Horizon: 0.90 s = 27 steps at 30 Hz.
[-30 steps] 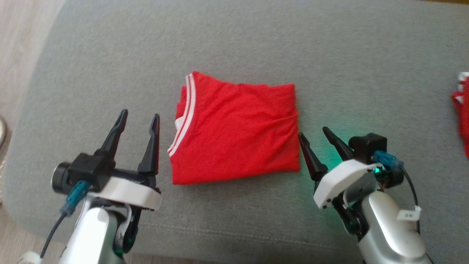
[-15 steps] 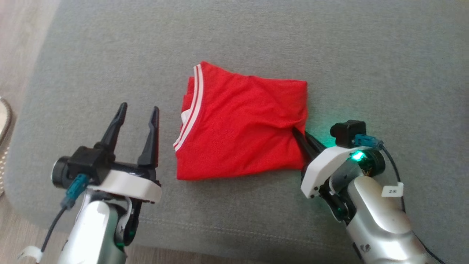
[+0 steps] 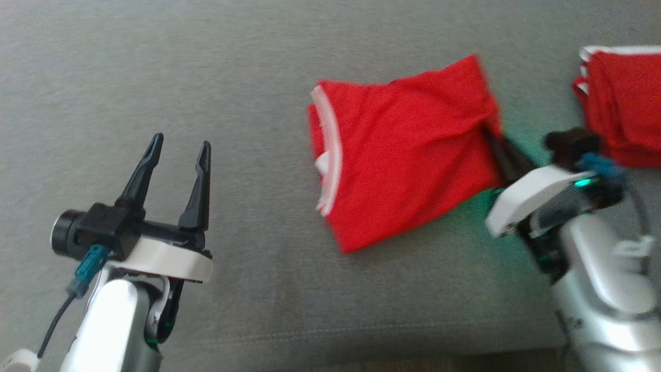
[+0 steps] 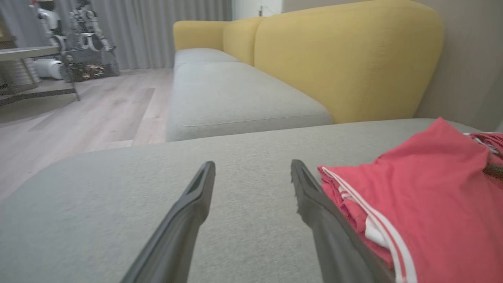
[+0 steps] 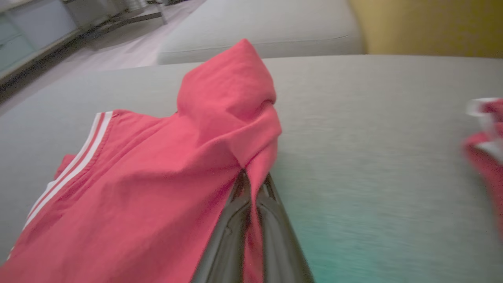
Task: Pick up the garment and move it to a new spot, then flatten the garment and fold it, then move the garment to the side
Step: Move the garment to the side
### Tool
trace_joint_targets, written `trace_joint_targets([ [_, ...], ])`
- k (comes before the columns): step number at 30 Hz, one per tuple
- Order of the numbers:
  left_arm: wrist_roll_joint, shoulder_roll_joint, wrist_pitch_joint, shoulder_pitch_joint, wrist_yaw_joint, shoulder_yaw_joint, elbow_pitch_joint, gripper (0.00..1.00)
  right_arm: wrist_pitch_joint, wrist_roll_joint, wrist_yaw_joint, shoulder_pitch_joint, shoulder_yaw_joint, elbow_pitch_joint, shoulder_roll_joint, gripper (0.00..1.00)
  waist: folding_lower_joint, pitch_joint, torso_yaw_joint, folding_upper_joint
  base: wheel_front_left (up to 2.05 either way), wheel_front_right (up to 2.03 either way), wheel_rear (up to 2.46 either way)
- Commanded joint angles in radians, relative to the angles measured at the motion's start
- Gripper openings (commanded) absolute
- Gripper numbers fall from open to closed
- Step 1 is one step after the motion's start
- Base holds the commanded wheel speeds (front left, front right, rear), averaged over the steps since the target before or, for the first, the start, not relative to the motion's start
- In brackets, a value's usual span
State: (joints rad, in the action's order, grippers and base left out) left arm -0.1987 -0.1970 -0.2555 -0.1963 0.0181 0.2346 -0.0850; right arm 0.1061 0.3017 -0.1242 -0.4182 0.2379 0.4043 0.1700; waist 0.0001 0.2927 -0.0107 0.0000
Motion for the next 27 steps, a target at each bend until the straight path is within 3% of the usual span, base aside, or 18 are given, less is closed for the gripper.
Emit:
trace_joint_targets([
  [1, 0.009, -0.027, 0.000, -0.042, 0.002, -0.036, 0.042, 1.00, 0.003, -0.008, -0.007, -0.025, -0.012, -0.049, 0.020, 0.00, -0.0001, 0.038, -0.057, 0.0000, 0.00, 0.00, 0.00],
  [15, 0.025, -0.075, 0.037, -0.101, 0.008, -0.032, 0.108, 1.00, 0.095, -0.030, -0.007, -0.109, -0.321, -0.196, 0.175, 0.00, -0.0001, 0.155, -0.172, 0.0000, 0.00, 0.00, 0.00],
  [21, 0.025, -0.085, 0.042, -0.117, 0.009, -0.029, 0.127, 1.00, 0.140, -0.020, -0.007, -0.144, -0.421, -0.249, 0.214, 0.00, -0.0001, 0.188, -0.192, 0.0000, 0.00, 0.00, 0.00],
  [27, 0.022, -0.090, 0.044, -0.133, 0.012, -0.023, 0.135, 1.00, 0.170, -0.010, -0.007, -0.177, -0.477, -0.243, 0.213, 0.00, -0.0001, 0.223, -0.200, 0.0000, 0.00, 0.00, 0.00],
])
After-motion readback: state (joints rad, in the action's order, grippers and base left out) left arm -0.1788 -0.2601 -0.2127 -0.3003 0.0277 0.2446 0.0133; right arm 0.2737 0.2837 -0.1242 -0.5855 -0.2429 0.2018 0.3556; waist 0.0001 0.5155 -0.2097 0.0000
